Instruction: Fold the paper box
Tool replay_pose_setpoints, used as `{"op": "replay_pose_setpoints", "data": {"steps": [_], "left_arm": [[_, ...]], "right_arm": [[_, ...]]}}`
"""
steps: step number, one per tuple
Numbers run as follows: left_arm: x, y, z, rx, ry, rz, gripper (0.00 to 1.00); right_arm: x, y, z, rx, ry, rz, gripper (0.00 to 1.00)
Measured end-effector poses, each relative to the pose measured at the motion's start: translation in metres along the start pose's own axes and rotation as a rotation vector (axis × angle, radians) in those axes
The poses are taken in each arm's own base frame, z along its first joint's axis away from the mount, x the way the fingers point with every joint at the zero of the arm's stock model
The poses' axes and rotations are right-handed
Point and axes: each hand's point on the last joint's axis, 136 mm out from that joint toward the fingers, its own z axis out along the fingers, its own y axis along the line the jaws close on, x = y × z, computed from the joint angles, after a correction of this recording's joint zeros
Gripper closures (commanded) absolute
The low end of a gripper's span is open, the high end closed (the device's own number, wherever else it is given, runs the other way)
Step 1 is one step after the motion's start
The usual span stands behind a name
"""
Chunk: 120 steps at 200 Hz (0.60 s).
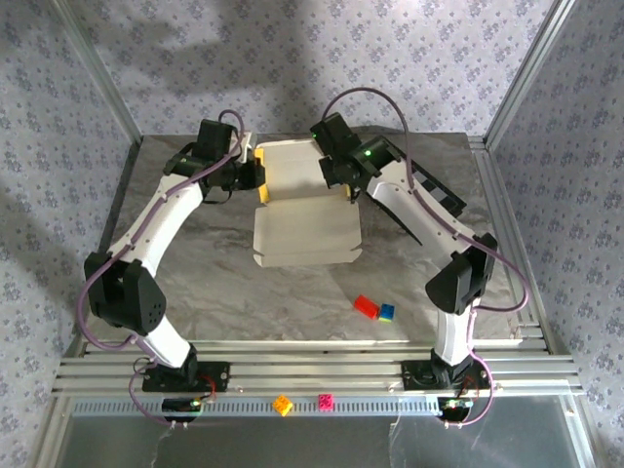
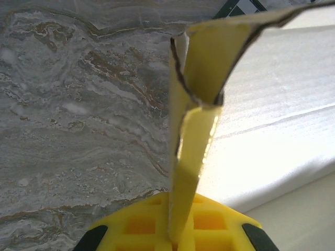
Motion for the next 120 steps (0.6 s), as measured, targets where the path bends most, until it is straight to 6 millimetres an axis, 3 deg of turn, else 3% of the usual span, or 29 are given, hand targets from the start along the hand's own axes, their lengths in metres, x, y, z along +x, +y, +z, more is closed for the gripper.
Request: {"op": "replay_pose_setpoints", "data": {"steps": [120], "left_arm": [[-0.005,-0.012,-0.004,-0.057,-0.016,0.011,1.0]], "right_arm": [[-0.002,-0.012,-0.009,0.46,-0.016,-0.121,1.0]]}}
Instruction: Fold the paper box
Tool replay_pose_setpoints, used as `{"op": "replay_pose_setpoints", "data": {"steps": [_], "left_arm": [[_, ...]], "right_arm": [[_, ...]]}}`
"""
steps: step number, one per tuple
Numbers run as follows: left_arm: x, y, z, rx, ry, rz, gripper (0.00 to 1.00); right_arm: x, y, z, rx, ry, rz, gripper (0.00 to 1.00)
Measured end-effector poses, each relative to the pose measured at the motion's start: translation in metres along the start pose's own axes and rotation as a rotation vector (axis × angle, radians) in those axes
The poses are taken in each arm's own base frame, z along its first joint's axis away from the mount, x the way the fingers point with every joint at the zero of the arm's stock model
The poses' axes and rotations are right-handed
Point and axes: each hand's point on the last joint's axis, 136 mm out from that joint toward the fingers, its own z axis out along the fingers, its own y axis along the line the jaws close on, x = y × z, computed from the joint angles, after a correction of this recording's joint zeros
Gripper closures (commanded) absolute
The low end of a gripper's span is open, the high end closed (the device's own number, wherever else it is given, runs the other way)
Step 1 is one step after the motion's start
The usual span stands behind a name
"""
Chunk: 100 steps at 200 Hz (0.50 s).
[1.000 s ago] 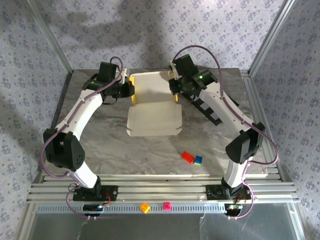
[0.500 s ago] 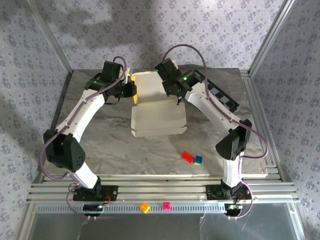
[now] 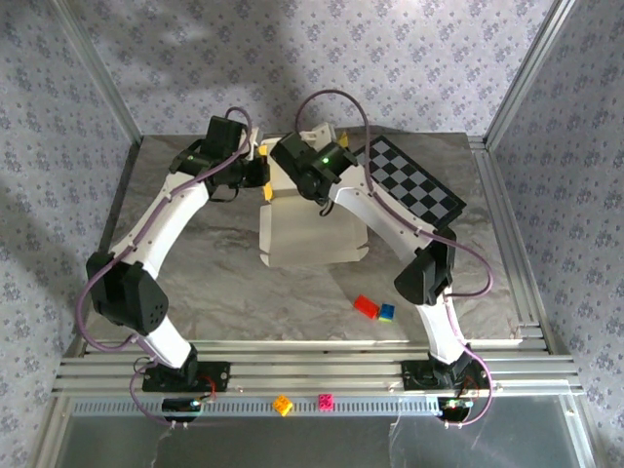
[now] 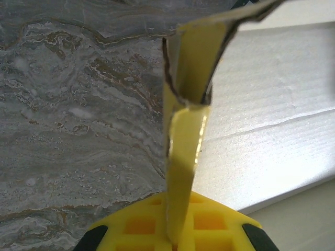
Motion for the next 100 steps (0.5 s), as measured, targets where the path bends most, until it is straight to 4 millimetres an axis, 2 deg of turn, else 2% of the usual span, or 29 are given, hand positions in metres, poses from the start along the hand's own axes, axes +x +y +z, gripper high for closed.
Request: {"op": "replay_pose_setpoints", "data": {"steps": [33,54,72,100], "left_arm": [[0.001,-0.002,0.0,0.003,0.004,0.004,1.0],[0.001,-0.003,-0.001,0.002,0.005,0.003,1.0],[0.0,-0.001,-0.002,-0.008,0.005,0.002,1.0],[-0.001,-0.002,-0.001,-0.01,0.012,0.001,1.0]], "right_arm": [[0.003,-0.003,-0.002,0.001,0.013,0.001,1.0],[0.004,-0.002,-0.002,-0.079,0.045,0.043,1.0],[0.007,0.003,0.003,-0.209,0.086,0.07,0.85],[0.01,0.0,0.01,-0.373,0.143,0.134,0.74]]}}
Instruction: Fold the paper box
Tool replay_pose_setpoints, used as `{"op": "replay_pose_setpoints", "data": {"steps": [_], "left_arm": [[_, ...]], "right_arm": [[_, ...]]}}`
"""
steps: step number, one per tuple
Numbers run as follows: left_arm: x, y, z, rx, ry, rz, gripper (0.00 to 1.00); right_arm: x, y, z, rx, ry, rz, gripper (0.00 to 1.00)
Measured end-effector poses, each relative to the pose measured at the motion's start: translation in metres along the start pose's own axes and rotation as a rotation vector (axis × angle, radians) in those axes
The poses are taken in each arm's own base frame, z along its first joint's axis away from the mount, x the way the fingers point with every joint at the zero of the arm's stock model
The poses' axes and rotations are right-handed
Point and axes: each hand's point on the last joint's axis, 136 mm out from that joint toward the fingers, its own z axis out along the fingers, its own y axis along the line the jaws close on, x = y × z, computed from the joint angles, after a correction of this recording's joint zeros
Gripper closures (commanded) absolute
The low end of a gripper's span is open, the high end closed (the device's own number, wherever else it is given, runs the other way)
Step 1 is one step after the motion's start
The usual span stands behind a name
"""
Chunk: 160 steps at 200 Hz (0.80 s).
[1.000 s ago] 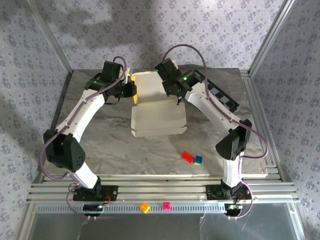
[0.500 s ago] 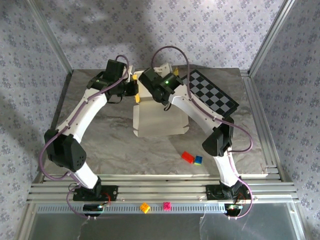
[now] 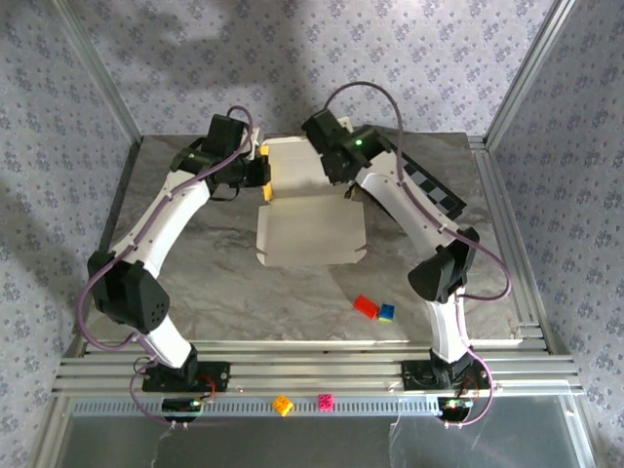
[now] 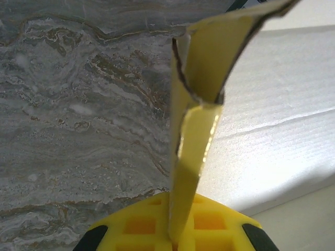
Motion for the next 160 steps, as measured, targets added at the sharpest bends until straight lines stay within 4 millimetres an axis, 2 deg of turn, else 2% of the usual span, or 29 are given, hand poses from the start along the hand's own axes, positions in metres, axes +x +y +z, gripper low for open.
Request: {"op": "replay_pose_setpoints", "data": {"steps": [35,71,92,115,123,133,160], "left_arm": [[-0.003,-0.002,-0.001,0.004,-0.007,-0.002,1.0],[-0.001,0.001,-0.001,-0.005,0.003,-0.009,1.0],[0.001,0.001,-0.001,-0.009,0.012,-0.011,1.0],[-0.001,0.001,0.0,-0.011,0.013,-0.011,1.0],[-0.002,0.001,0.001,-0.01,0.012,-0.01,1.0],[-0.002,0.0,0.002,-0.006,0.015,-0.011,1.0],[-0.001,-0.001,0.005,-0.003,0.023,-0.02,1.0]], "right_arm": [[0.005,0.009,0.004,-0.129,0.051,0.036,0.71],[0.012,0.014,0.004,-0.164,0.076,0.043,0.74],[0.014,0.013,0.005,-0.163,0.081,0.049,0.81],[0.012,0.008,0.006,-0.135,0.073,0.05,0.85],[0.012,0.006,0.006,-0.12,0.069,0.048,0.89],[0.011,0.005,0.006,-0.103,0.062,0.055,1.0],[0.011,0.002,0.006,-0.045,0.043,0.045,1.0]]}}
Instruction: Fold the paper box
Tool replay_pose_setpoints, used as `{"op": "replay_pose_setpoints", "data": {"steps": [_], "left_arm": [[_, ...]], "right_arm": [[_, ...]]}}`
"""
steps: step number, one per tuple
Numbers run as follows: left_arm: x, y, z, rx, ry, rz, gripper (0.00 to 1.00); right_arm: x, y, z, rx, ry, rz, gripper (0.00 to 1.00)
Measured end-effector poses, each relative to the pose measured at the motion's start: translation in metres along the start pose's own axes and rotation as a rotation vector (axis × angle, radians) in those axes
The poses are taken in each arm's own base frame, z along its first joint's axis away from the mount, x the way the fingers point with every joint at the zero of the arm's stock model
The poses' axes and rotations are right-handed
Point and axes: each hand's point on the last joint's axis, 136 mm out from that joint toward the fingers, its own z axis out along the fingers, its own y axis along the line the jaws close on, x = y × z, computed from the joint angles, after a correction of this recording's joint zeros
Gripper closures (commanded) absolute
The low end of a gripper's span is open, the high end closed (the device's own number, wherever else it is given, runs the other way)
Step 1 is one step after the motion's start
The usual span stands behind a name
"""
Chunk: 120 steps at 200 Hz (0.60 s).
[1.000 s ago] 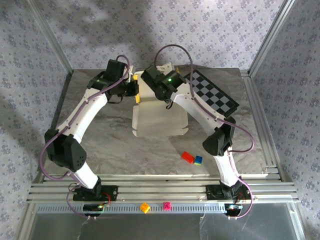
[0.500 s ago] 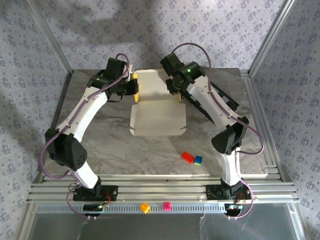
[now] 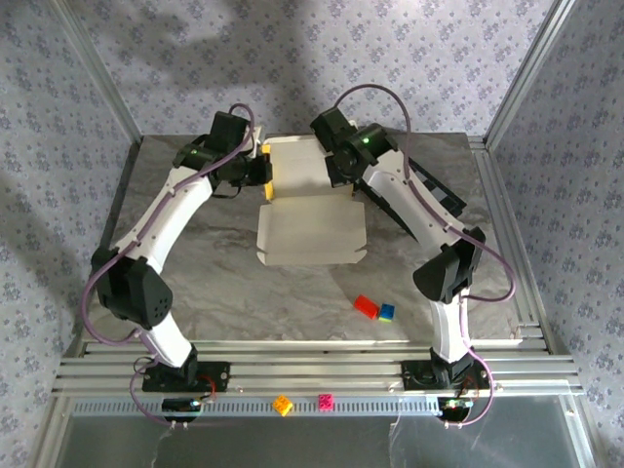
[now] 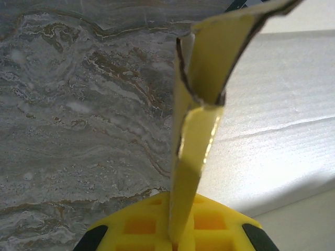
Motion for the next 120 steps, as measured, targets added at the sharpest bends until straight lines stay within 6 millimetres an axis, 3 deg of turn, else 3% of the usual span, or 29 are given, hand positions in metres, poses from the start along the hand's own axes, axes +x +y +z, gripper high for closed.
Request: {"op": "replay_pose_setpoints", "data": {"steps": [64,117,120], "left_arm": [[-0.001,-0.001,0.002,0.005,0.002,-0.011,1.0],[-0.004,-0.001,0.0,0.0,-0.009,-0.016,1.0],[-0.005,-0.001,0.0,-0.002,-0.01,-0.016,1.0]], "right_arm": [[-0.007,-0.001,-0.021,0.188,-0.108,-0.079,1.0],[-0.01,-0.003,-0.021,0.228,-0.125,-0.083,1.0],[-0.01,-0.002,-0.021,0.222,-0.124,-0.082,0.96]]}}
